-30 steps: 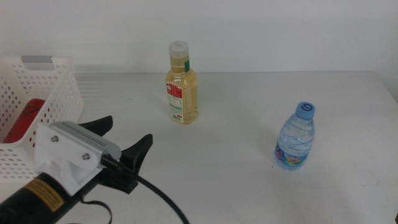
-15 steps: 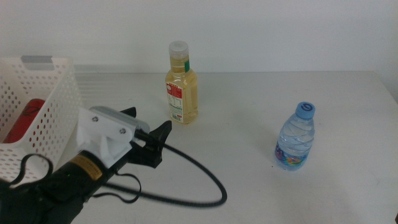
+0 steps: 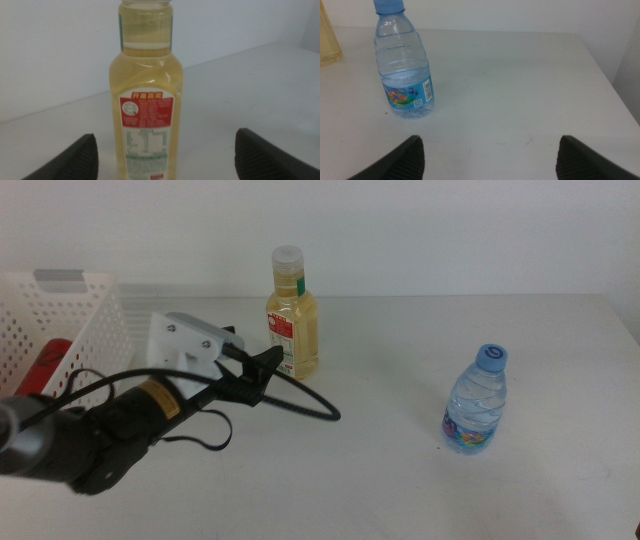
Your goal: Use arms to grab the bottles and put them into the dustbin to the left of the table.
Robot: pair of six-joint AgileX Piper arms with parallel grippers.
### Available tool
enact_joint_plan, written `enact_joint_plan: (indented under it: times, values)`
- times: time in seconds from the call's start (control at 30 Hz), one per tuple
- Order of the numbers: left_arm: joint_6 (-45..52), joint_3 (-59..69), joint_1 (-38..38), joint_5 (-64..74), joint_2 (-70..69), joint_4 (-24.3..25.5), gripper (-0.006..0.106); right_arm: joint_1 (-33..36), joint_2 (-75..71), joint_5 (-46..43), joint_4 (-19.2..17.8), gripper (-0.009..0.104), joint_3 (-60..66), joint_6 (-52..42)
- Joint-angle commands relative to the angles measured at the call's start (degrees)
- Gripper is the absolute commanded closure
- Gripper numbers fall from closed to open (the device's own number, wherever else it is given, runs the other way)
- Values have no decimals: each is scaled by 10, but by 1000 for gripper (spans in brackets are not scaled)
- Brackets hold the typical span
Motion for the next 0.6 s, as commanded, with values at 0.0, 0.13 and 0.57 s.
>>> enact_joint_plan:
  times: [0.0, 0.13, 0.57]
  values:
    - [-13, -41, 2, -40, 2, -4, 10, -3, -15, -40, -4, 9, -4, -6]
    - [-32, -91, 2, -33, 41, 1, 10, -3, -15, -40, -4, 9, -4, -6]
    - [-59, -223, 2, -9, 147, 27, 10, -3, -15, -40, -4, 9, -4, -6]
